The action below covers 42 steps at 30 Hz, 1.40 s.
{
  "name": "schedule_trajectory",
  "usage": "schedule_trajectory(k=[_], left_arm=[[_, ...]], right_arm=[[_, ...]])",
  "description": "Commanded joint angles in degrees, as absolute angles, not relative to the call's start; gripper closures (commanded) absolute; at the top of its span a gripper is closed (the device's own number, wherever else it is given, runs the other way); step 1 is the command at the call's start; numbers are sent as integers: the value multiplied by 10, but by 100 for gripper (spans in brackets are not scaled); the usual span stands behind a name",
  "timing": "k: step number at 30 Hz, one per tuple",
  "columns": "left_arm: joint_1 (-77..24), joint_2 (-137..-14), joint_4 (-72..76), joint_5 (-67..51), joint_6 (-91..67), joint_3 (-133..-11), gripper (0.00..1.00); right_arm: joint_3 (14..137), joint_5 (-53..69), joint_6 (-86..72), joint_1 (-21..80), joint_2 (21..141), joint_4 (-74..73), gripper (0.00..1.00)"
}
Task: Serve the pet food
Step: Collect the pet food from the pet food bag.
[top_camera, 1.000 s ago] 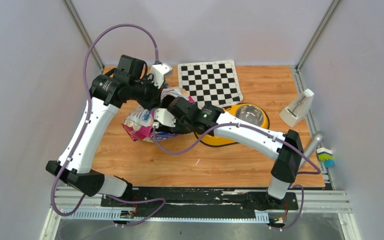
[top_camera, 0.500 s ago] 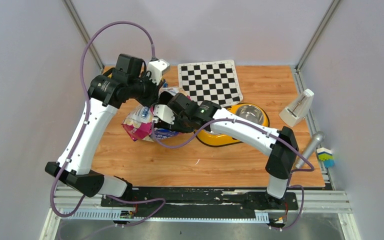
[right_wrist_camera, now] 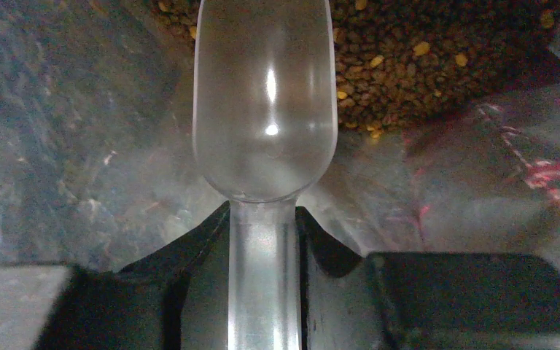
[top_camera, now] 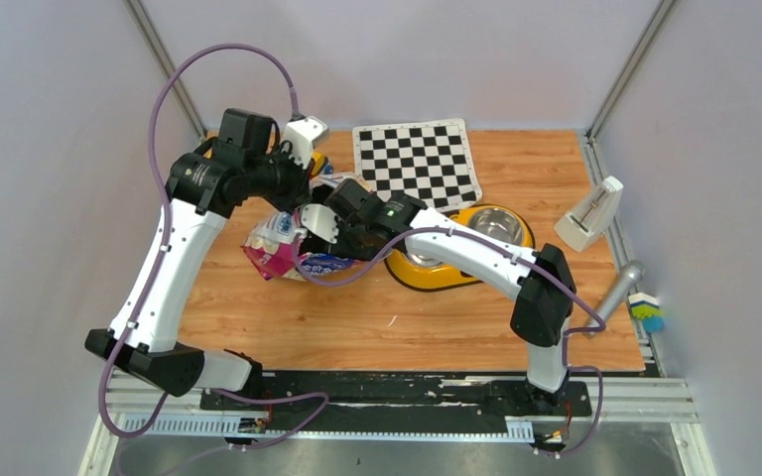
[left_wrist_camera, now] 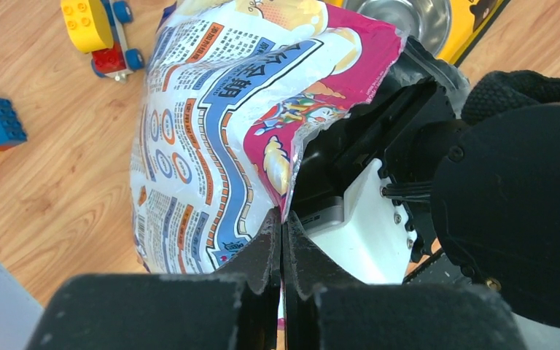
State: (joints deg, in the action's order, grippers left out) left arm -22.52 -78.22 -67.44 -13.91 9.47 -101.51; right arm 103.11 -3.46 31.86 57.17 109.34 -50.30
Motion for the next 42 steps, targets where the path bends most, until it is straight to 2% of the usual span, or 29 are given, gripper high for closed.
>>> schedule_trajectory(k=[1, 7, 11, 24, 26, 27, 28, 30, 32, 36, 42], left_arm=[[-232, -757, -646, -216, 99, -1011, 100], [-233, -762, -672, -349, 107, -994, 100], [-233, -758, -662, -315, 102, -1003, 100], [-229, -740, -664, -289, 112, -1035, 99], [-229, -736, -659, -282, 111, -1029, 78], [-225, -735, -656, -278, 108, -1028, 53], [-222, -730, -649, -272, 105, -1025, 42], [-202, -721, -636, -267, 100, -1022, 7], [-165, -709, -629, -272, 99, -1027, 1], [-64, -686, -634, -296, 144, -1037, 0], [60, -626, -627, -310, 267, -922, 0]], right_arm=[[1011, 30, 289, 568, 1069, -502, 100], [912, 69, 285, 572, 1038, -493, 100], [880, 56, 278, 572, 1021, -457, 100], [913, 48, 248, 536, 1053, -388, 100], [928, 54, 247, 531, 1062, -382, 100], [938, 55, 248, 531, 1067, -380, 100], [953, 58, 247, 531, 1074, -380, 100], [972, 64, 246, 531, 1087, -380, 100], [984, 68, 244, 531, 1096, -379, 100], [984, 71, 244, 530, 1099, -376, 100], [964, 78, 238, 523, 1080, -374, 100]])
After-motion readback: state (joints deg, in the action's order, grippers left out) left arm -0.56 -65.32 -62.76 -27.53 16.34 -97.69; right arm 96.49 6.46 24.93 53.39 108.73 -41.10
